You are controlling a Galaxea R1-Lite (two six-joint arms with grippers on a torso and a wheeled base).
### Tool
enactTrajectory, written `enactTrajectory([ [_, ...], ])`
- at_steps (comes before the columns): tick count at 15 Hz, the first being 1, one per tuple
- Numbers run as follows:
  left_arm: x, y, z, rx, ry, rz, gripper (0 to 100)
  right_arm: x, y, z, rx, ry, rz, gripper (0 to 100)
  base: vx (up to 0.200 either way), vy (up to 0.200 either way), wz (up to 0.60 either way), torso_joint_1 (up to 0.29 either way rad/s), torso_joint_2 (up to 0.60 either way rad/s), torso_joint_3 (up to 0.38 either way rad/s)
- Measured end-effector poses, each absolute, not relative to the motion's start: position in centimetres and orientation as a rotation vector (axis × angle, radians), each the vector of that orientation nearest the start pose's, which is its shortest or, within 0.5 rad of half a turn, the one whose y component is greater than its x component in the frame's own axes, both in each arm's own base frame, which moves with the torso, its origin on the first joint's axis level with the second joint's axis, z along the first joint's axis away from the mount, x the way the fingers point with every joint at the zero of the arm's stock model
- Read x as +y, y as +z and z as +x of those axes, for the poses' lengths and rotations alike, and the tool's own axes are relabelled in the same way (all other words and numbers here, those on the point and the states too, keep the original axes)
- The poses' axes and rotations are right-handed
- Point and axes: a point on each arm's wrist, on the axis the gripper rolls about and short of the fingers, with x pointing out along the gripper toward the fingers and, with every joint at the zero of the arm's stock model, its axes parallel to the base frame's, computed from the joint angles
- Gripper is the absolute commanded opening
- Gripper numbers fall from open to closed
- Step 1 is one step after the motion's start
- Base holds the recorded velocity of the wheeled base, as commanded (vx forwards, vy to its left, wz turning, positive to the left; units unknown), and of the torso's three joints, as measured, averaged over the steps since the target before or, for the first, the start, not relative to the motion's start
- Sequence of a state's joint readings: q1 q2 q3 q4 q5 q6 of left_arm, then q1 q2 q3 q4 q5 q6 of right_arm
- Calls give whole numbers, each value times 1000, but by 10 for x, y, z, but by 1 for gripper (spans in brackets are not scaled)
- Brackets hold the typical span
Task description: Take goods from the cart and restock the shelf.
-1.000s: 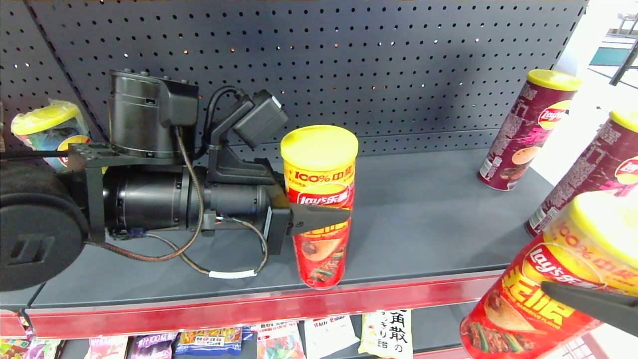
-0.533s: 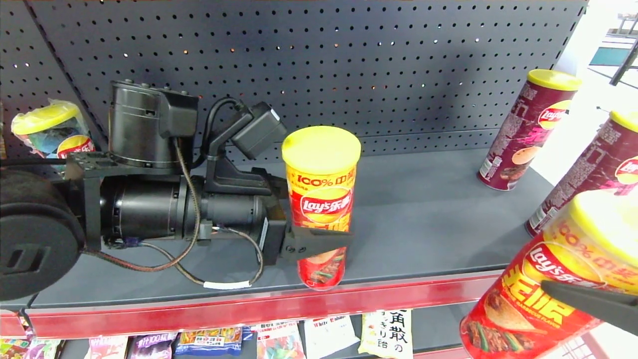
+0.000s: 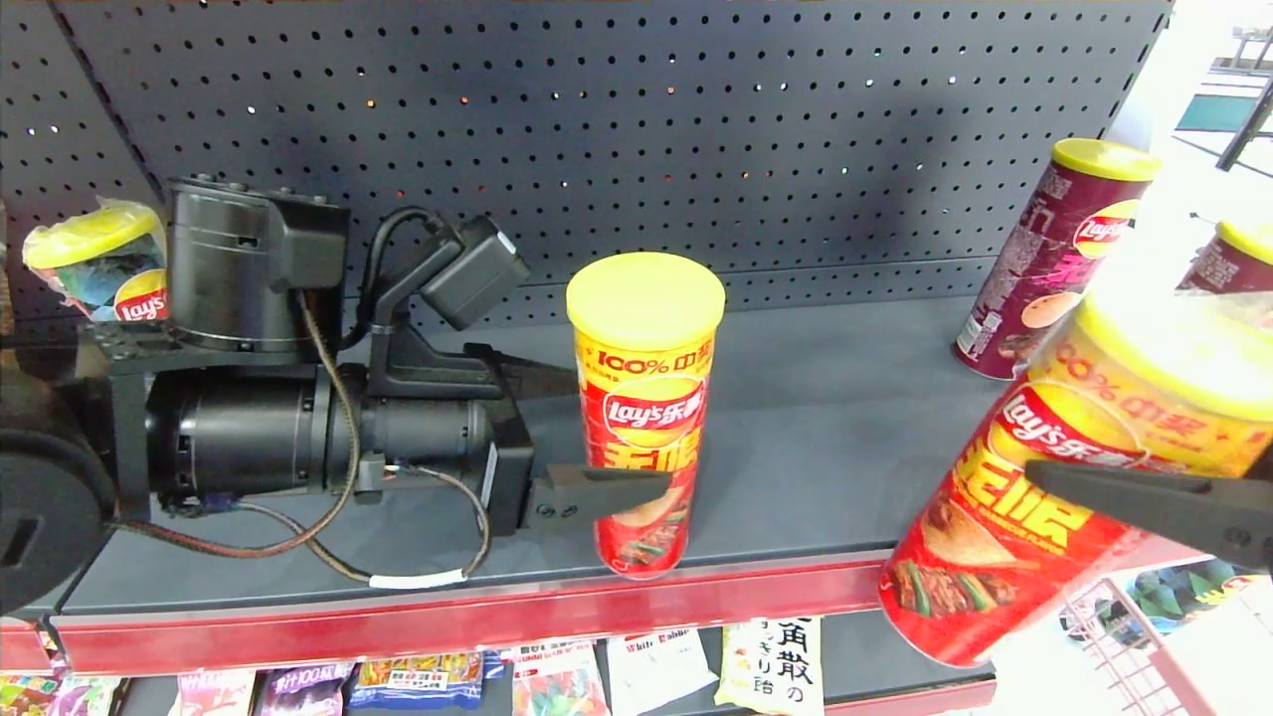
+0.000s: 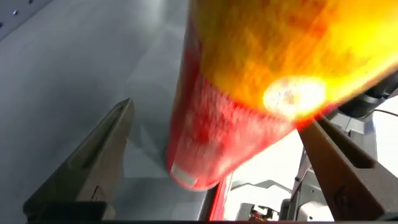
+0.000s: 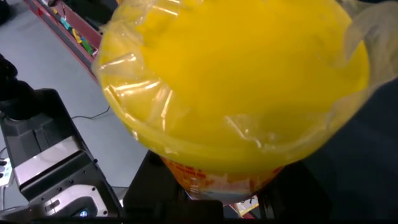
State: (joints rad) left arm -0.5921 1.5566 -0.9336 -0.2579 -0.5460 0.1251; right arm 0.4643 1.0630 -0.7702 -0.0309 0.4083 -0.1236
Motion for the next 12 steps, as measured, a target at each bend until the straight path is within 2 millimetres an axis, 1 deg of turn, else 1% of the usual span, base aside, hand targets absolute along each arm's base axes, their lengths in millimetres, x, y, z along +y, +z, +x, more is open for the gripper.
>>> enactTrajectory([
  [2,-150,223,219,317,-1114,113,100,79,269,137,207,889,-122,0,0,0,0,0,0,0],
  [4,-139,221,214,324,-1090,107,100,89,276,152,209,901,-123,0,0,0,0,0,0,0],
  [7,-120,211,197,355,-1058,98,100,108,285,177,213,931,-127,0,0,0,0,0,0,0],
  [9,-107,208,187,355,-1028,90,100,123,293,200,205,945,-130,0,0,0,0,0,0,0],
  [12,-94,208,178,346,-989,82,100,146,298,233,183,981,-131,0,0,0,0,0,0,0],
])
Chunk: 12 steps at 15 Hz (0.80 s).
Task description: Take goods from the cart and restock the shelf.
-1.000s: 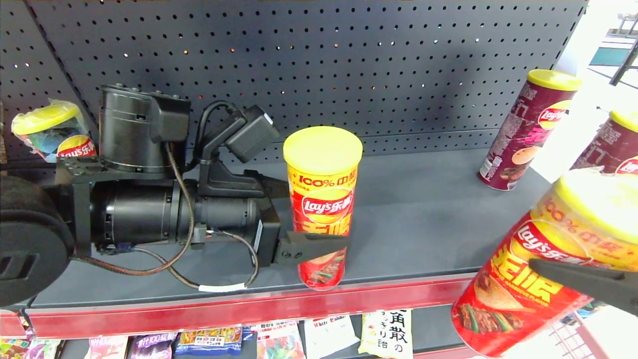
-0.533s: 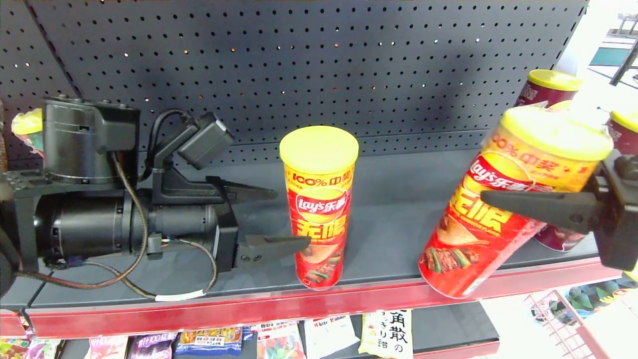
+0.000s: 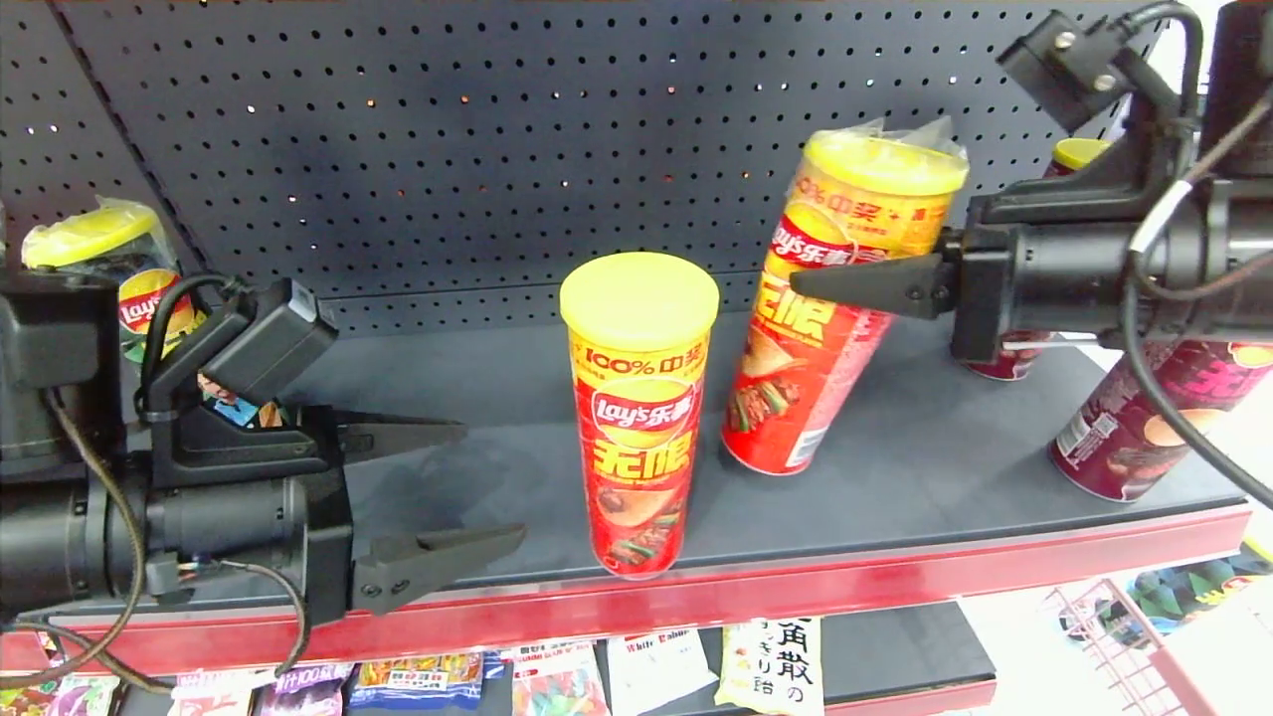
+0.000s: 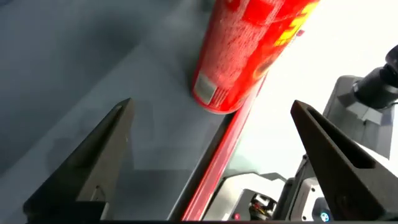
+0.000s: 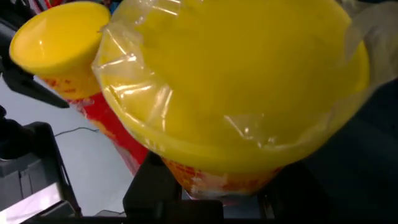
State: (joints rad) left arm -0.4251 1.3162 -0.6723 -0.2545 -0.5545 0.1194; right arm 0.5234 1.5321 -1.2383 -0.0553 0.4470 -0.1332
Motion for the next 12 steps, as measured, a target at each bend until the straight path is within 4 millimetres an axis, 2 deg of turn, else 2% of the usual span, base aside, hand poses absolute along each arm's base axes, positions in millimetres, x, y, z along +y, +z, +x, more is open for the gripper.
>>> enactTrajectory([
  [3,-78,204,170,348,-931,70,100,170,293,266,184,1007,-139,0,0,0,0,0,0,0],
  [5,-66,202,165,347,-878,60,100,184,287,280,194,1023,-141,0,0,0,0,0,0,0],
  [8,-51,203,162,328,-796,52,100,198,280,296,204,1035,-143,0,0,0,0,0,0,0],
  [12,-43,205,161,314,-755,45,100,209,274,313,181,1045,-188,0,0,0,0,0,0,0],
])
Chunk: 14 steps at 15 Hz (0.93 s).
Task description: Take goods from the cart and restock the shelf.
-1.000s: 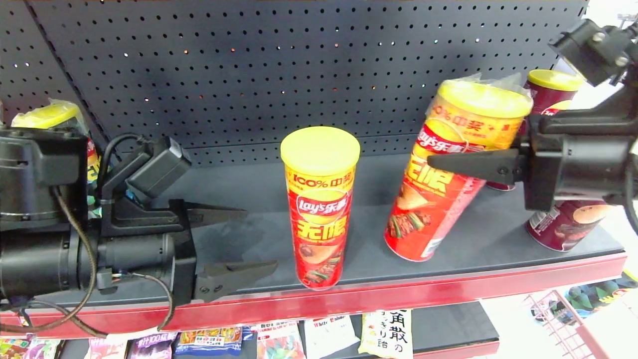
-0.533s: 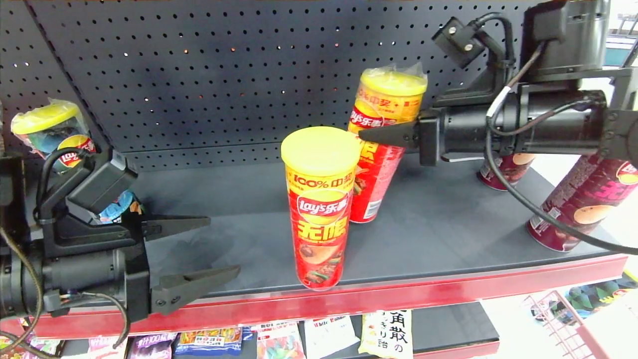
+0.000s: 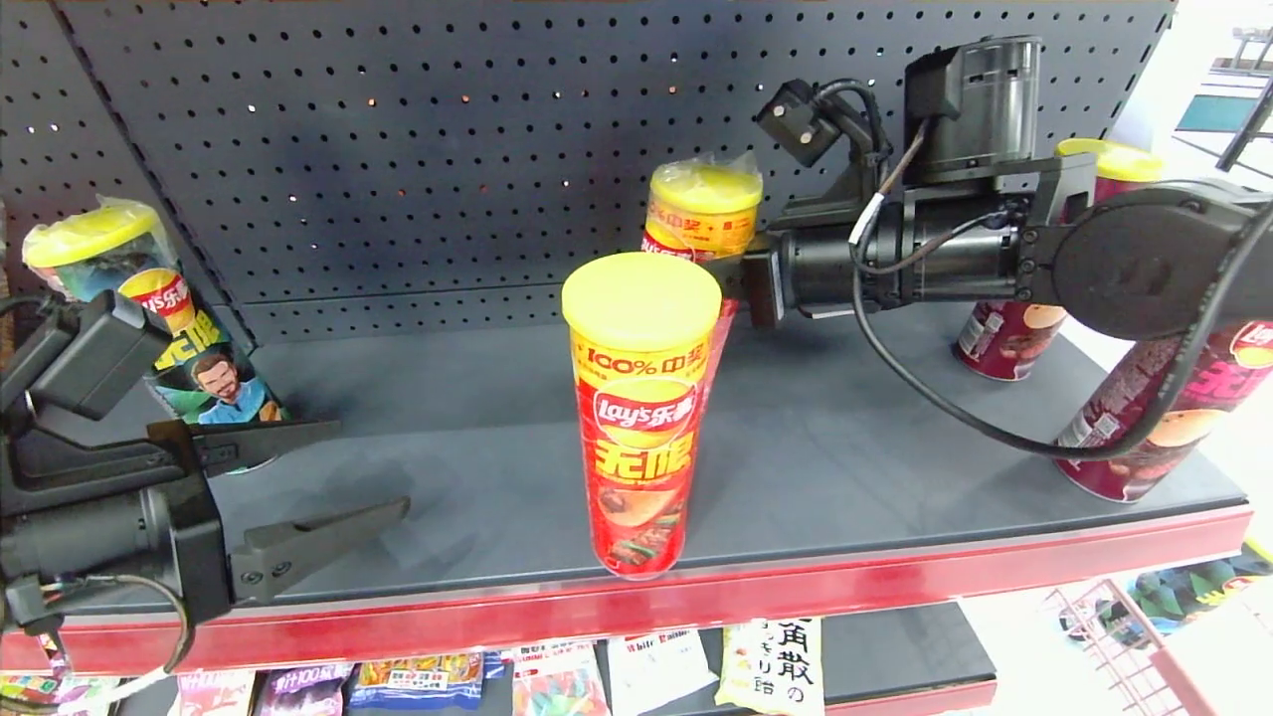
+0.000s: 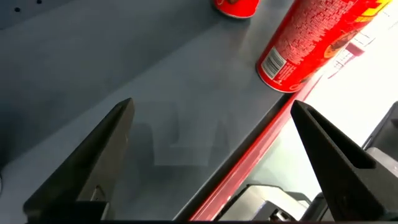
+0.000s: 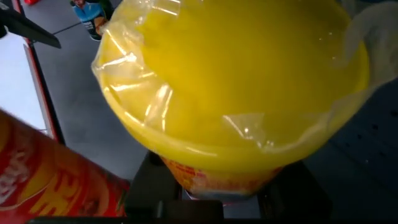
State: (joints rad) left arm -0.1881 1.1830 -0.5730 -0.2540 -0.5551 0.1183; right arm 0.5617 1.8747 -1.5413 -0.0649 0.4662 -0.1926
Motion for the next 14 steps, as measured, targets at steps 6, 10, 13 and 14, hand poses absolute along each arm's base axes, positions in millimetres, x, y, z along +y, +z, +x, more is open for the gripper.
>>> enactTrajectory([
  [6,-42,206,161,311,-754,45,100,212,269,322,186,1042,-186,0,0,0,0,0,0,0],
  [10,-42,205,161,312,-754,45,100,213,267,320,203,1039,-185,100,0,0,0,0,0,0],
  [13,-43,206,162,312,-757,47,100,208,268,313,211,1027,-187,100,0,0,0,0,0,0],
  [14,-44,205,163,313,-761,48,100,204,267,308,225,1016,-189,100,0,0,0,0,0,0],
])
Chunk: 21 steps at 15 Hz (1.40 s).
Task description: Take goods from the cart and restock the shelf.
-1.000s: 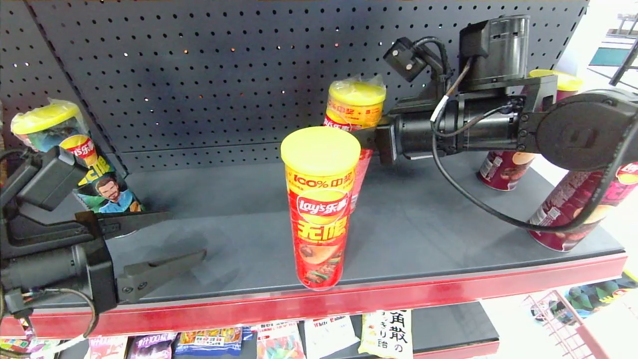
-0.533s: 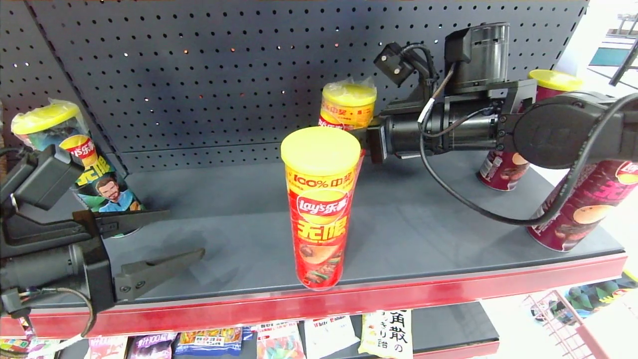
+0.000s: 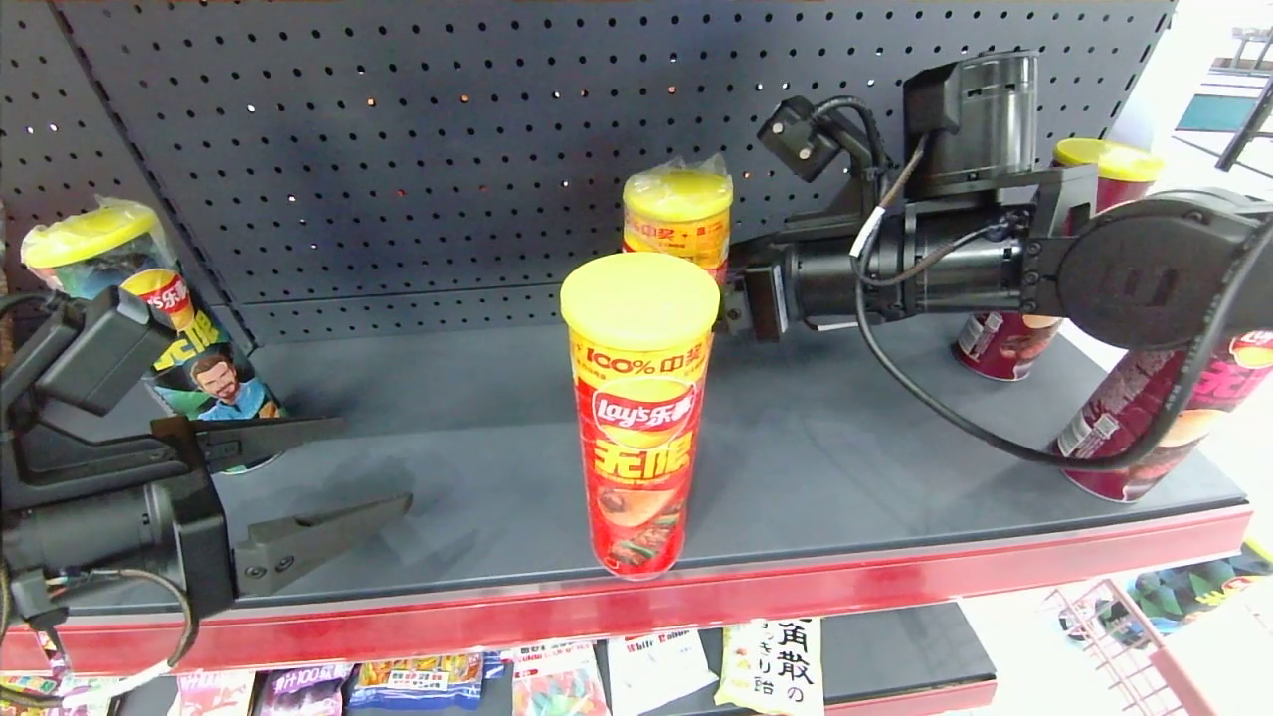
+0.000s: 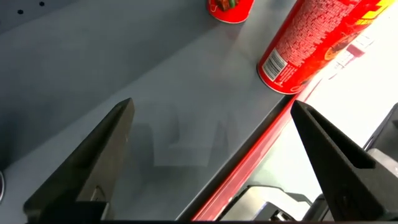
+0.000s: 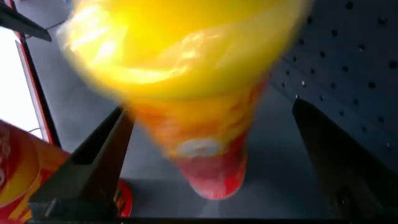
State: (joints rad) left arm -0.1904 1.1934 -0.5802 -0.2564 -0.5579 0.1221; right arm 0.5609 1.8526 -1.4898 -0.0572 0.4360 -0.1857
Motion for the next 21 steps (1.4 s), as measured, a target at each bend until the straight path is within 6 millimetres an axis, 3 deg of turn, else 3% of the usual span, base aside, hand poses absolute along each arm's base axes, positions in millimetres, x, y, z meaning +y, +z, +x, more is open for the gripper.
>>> enactTrajectory([
  [6,-61,197,171,359,-844,67,100,163,255,248,316,915,-196,100,0,0,0,0,0,0],
  [12,-79,179,192,433,-921,126,100,110,229,151,356,911,-210,100,0,0,0,0,0,0],
  [15,-88,173,195,461,-947,134,100,86,221,114,321,885,-201,100,0,0,0,0,0,0],
  [21,-99,170,211,474,-970,159,100,67,228,89,246,815,-135,100,0,0,0,0,0,0],
])
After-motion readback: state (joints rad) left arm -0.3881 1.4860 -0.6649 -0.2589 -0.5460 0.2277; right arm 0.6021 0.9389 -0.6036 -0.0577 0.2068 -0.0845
